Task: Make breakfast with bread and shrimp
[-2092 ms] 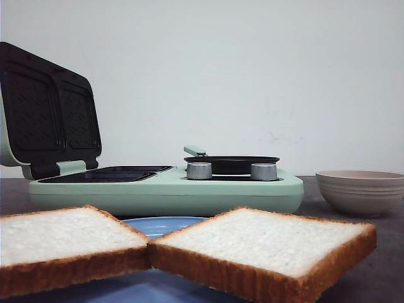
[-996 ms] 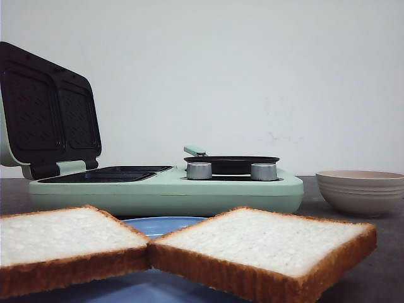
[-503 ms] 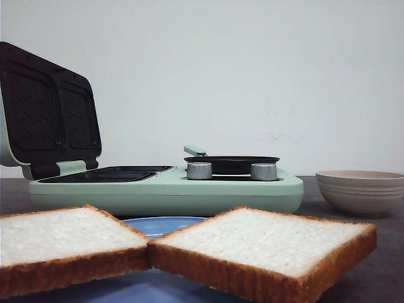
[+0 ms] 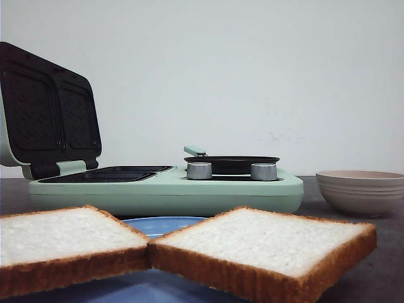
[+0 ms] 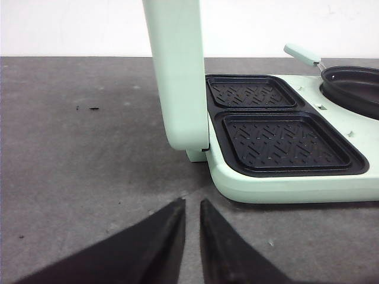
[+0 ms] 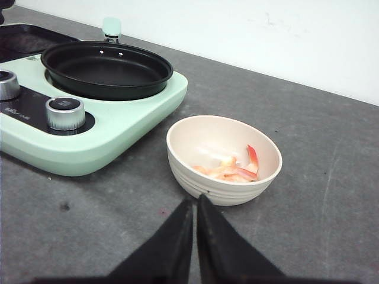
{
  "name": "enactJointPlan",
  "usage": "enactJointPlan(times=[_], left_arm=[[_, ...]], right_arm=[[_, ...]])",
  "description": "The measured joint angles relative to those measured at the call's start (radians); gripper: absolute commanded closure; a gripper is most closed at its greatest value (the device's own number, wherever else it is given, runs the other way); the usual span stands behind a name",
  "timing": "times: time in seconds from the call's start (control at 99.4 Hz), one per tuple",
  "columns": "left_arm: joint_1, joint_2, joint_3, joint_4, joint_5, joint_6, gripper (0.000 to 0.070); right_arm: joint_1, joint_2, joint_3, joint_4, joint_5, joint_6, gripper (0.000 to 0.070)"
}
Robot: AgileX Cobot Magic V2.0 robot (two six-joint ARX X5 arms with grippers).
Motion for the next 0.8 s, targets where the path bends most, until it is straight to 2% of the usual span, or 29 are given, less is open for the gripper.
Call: enactJointPlan(times=[0.241,0.533,0.684,0.804], left_arm=[[0.0,0.0,0.0,0.0,0.0,0.0,0.07],[0.0,0.0,0.0,0.0,0.002,-0.033,0.07],[0.0,0.0,0.0,0.0,0.006,-0.143,0.07],[0.0,0.0,0.001,0.045,0.006,-0.306,0.0696]], right_arm=[[0.0,0.0,0.0,0.021,0.0,0.003,0.07],[0.0,0.0,0.0,0.057,-0.002,0.075,0.07],[0.0,0.0,0.0,0.061,-0.002,0.12,0.07],[0.0,0.0,0.0,0.127,0.002,0.232,0.07]])
